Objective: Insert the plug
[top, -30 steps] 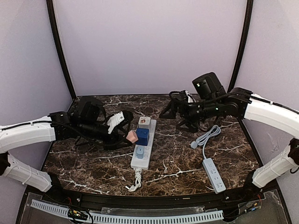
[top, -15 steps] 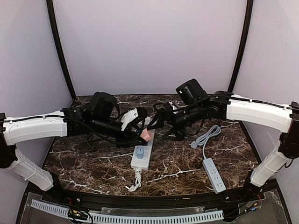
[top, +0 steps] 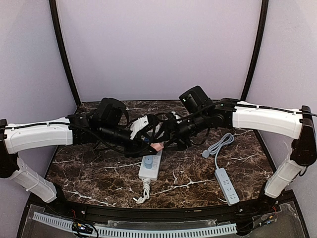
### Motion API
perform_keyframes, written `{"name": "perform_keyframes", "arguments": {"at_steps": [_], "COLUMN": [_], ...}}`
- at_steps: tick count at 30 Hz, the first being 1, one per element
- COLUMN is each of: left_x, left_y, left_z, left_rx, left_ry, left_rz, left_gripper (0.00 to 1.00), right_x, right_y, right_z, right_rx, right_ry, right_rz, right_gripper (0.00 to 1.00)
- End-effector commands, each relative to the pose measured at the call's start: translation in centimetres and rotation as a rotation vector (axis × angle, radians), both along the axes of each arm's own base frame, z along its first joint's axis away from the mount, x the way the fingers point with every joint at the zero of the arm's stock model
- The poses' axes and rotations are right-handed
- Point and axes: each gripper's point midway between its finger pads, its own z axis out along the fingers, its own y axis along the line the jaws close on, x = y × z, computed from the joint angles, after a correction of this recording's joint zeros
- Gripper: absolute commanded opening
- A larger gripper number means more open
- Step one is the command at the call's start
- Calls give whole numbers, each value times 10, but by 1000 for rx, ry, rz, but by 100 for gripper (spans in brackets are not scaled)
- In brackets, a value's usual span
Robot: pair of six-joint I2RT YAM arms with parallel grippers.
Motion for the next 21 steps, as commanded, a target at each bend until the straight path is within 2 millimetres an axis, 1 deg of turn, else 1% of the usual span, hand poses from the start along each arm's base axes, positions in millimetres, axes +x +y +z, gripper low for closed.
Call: {"name": "perform_keyframes", "arguments": {"at_steps": [1,4,8,10,12,14,21], "left_x": [-5,-6,-8,-8,-8,-8,-9], "left_y": [-3,-3,-2,-1,0,1,2], "left_z": [13,12,11,11,11,11,12], "left_rx": [-33,-28,-23,-22,-20,-19,-18], "left_ry": [-15,-13,-17,-19,-23,-27,-38], "left_rz": [-31,-35,-40,-39,-40,-42,-48], "left_gripper": [1,1,1,1,1,1,1], "right_x": [-2,-4,-8,-11,-14,-16,-19], "right_y": [15,18,20,20,20,19,16], "right_z": [14,15,17,18,21,24,21], "right_rx": [50,57,66,72,79,86,74], "right_ry": [-21,-16,-8,-4,-1,-3,3], "right_rz": [34,50,70,82,96,110,125], "right_gripper": [51,43,39,39,42,42,39]}}
